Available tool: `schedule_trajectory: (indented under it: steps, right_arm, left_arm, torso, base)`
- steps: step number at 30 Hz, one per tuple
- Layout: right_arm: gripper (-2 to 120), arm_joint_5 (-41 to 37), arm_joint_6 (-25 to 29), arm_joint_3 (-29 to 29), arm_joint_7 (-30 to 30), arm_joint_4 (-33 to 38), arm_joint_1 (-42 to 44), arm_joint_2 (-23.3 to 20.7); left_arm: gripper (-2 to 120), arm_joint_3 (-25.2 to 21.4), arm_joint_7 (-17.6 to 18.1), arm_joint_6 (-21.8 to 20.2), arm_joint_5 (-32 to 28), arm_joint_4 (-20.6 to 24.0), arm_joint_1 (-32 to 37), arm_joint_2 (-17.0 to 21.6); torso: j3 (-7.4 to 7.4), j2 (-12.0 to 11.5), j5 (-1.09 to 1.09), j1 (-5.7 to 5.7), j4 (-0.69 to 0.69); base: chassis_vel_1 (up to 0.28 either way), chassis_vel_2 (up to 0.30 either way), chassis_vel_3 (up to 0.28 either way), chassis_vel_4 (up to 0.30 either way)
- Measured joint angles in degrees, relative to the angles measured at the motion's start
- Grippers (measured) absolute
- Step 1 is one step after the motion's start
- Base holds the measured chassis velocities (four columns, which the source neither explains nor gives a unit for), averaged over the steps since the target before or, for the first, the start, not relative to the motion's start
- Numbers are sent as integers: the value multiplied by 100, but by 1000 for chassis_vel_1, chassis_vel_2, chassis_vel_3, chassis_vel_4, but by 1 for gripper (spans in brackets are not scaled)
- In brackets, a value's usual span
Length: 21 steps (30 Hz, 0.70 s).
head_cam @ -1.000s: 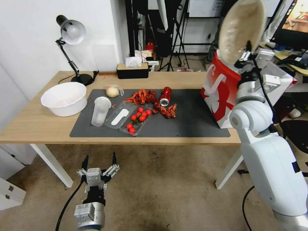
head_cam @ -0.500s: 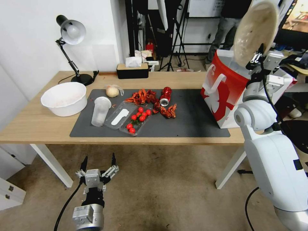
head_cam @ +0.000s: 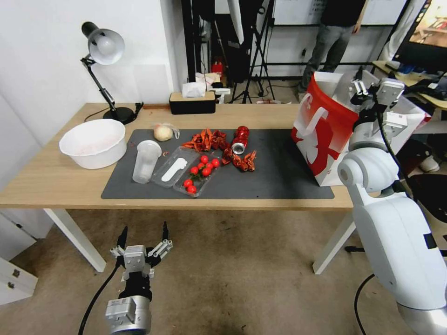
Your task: Pick up the trash from the table and place it into the takeout bag.
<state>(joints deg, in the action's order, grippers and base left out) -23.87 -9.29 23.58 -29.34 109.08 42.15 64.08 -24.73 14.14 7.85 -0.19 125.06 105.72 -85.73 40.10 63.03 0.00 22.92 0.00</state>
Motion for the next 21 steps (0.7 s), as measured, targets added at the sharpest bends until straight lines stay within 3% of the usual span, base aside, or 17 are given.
schedule_trajectory:
  steps: [3,12,21]
  right_arm:
    - [98,-356,-12,-20,213,296,119,-38]
    - [100,-1046,-118,-38,888,1244,1047,-133]
    - [100,-555,305,-19,1375,1763,2684,9]
  left_arm:
    - [100,-6,0,-2,-10,-6,-23,9]
    - [100,-18,7,-6,-36,-50,-90,29]
    - [100,-19,9,-6,-58,-81,-96,59]
  torso:
    - [0,0,0,0,0]
    - [0,0,0,0,-1]
    - [-1,0,0,0,-1]
  base:
    - [0,0,0,0]
    - [0,0,0,0]
    - [0,0,0,0]
